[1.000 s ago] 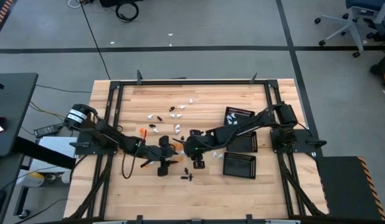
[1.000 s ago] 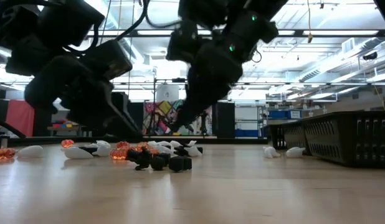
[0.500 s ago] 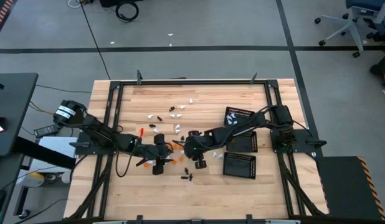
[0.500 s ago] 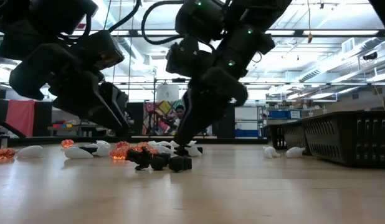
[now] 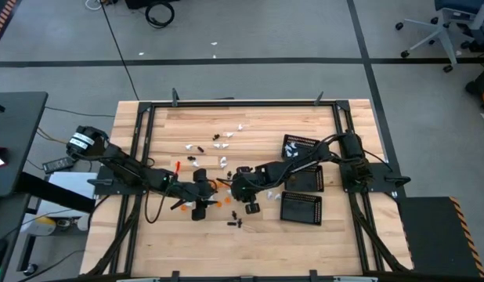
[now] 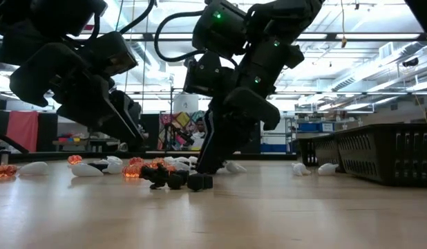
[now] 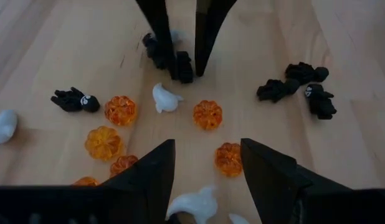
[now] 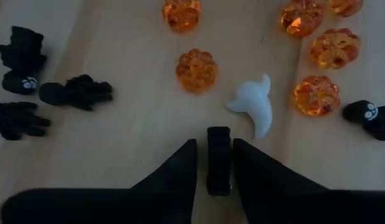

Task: Sort Halloween decoration
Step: Put the black ghost toy into the bottom black bin

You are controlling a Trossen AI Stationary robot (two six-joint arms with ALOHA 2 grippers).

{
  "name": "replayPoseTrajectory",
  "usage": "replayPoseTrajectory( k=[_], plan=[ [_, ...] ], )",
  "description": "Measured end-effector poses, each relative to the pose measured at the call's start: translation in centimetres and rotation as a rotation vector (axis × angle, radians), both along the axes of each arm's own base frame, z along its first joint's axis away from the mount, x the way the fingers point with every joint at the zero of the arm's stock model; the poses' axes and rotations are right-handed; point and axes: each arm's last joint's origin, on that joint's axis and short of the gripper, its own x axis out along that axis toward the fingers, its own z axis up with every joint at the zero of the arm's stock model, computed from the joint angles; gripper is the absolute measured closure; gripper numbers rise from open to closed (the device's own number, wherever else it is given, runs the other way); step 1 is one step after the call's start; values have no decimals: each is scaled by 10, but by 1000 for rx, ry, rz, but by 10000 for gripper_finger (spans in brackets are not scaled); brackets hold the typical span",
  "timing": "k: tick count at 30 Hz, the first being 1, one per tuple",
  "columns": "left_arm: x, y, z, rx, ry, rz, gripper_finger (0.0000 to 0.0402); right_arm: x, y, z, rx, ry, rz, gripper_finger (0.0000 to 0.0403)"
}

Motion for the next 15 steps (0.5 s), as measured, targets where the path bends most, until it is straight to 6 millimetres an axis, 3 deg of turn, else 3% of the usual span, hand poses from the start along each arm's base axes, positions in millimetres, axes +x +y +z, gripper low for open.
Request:
replayPoseTrajectory(
  k=[7,11,15],
  plan=[
    [0,0,0,0,0,0,209,0,-1,0,15,6,5,361],
    [0,0,0,-6,0,5,209,1,-2,3,24,17,-6,367],
    [-1,0,6,-51,-18,23,209,2,-5,20,30,24,-46,363]
  ],
)
